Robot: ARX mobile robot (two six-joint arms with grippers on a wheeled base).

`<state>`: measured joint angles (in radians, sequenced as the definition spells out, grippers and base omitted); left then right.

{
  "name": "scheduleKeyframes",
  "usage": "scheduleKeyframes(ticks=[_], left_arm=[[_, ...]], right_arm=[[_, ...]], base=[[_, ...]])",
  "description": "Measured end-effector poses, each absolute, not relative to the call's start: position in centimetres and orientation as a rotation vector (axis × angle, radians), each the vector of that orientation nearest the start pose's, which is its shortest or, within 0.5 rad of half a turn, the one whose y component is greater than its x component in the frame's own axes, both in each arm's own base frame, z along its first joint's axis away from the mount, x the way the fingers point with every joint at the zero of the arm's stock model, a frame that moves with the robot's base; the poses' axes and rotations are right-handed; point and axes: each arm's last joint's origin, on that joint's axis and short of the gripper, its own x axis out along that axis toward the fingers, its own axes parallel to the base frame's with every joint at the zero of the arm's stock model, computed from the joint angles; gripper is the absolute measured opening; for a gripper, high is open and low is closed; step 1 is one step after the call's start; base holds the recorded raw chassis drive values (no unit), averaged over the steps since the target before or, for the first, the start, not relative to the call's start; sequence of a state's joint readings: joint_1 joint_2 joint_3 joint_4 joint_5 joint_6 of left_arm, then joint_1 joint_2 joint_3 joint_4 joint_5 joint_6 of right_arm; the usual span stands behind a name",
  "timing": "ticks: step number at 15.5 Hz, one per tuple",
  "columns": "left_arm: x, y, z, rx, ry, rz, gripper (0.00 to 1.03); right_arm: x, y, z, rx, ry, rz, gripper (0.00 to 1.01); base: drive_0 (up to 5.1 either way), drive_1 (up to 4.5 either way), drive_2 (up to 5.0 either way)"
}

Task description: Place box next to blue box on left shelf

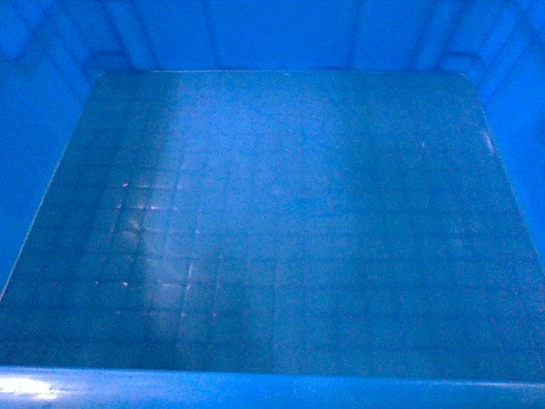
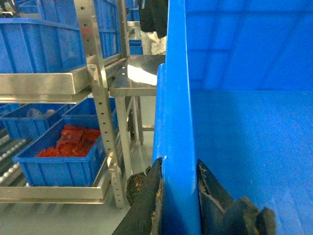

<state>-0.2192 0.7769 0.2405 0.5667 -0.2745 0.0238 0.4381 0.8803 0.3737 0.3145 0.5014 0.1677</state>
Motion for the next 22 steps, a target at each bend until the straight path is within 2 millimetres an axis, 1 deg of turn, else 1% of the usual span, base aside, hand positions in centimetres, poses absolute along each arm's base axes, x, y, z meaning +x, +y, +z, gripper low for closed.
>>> scheduleKeyframes(ticks=[6, 10, 22], left_arm=[[16.63, -2.90, 21.75, 0.017, -0.025, 0.056, 0.12], [16.64, -2.90, 21.70, 0.017, -0.022, 0.055, 0.12], [16.63, -2.90, 21.70, 0.017, -0.022, 0.054, 0.12]], right_arm=[[17.49, 6.66, 22.28, 0.080, 0.166, -0.076, 0.19], [17.49, 6.67, 22.21, 0.078, 0.169, -0.074, 0.19], [17.48, 6.66, 22.22, 0.079, 0.168, -0.077, 0.19]], base=[[-0.1, 4.21, -4.4], [0.0, 0.00, 0.0], [-4.8, 1.59, 3.3]])
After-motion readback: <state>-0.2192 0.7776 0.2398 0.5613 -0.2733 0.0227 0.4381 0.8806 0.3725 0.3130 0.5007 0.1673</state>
